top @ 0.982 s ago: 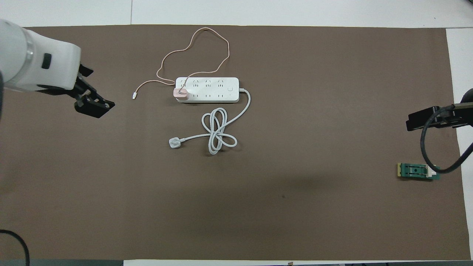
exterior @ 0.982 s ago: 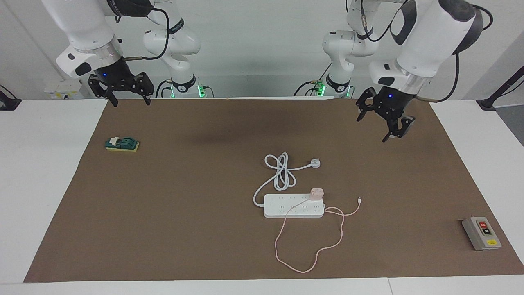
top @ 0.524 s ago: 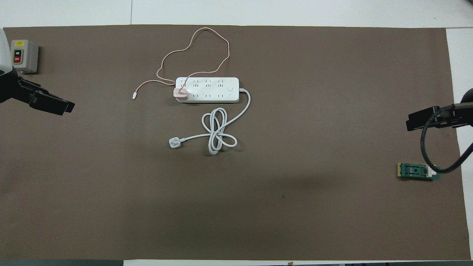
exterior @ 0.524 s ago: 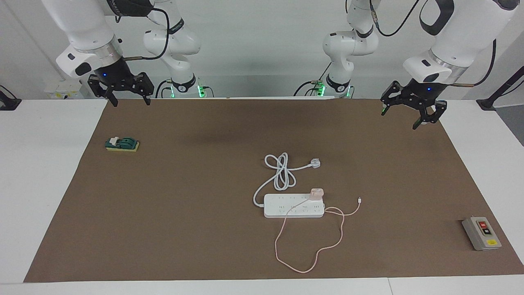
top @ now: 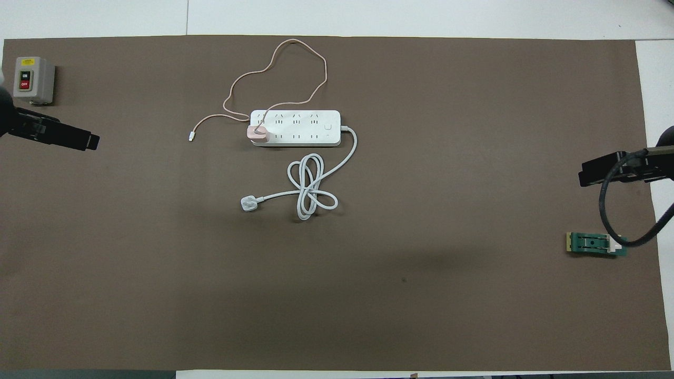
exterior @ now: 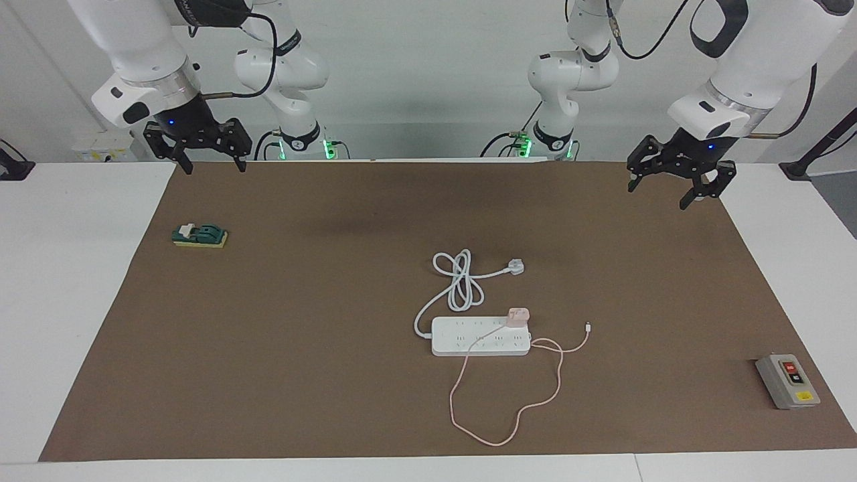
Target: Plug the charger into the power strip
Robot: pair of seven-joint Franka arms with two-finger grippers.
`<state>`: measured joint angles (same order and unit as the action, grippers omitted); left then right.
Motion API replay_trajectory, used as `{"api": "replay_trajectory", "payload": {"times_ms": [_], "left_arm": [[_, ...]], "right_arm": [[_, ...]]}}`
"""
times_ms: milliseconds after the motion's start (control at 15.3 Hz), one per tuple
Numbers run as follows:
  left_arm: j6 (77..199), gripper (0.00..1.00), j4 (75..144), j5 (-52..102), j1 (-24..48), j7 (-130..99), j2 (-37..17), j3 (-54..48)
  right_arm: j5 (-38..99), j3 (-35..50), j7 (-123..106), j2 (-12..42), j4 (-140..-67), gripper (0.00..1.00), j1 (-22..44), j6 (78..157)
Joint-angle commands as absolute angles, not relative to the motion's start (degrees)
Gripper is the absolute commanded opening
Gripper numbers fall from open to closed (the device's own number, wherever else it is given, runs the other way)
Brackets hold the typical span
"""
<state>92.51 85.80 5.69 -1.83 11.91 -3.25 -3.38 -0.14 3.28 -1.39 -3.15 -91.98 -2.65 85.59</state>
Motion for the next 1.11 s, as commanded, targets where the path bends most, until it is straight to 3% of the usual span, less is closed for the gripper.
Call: {"api": "replay_trajectory", "payload": {"times_ms": [0, 131, 393, 851, 1047], "left_arm": [[91.41, 1.0, 87.45, 5.54, -2.38, 7.47, -1.41, -3.69], [91.14, 1.0, 90.95, 5.54, -2.37, 7.73, 0.52, -3.78], [90.45, 1.0, 91.49, 5.54, -3.16, 7.47, 0.79, -3.69], [87.1, 1.0, 90.62, 0.18, -0.35, 6.5, 0.62, -3.78], [86.84, 1.0, 87.29, -1.14, 0.44, 6.5, -0.87, -3.52]], "right_arm": [[1.05, 3.69, -1.58, -4.4, -93.43, 1.0, -3.16, 86.4], [1.05, 3.78, -1.67, -4.4, -93.43, 1.0, -3.16, 86.4], [1.05, 3.78, -1.76, -4.39, -93.43, 1.0, -3.16, 86.4], [1.05, 3.78, -1.85, -4.39, -93.43, 1.0, -3.16, 86.4], [1.05, 3.78, -1.85, -4.39, -93.43, 1.0, -3.16, 86.4]]}}
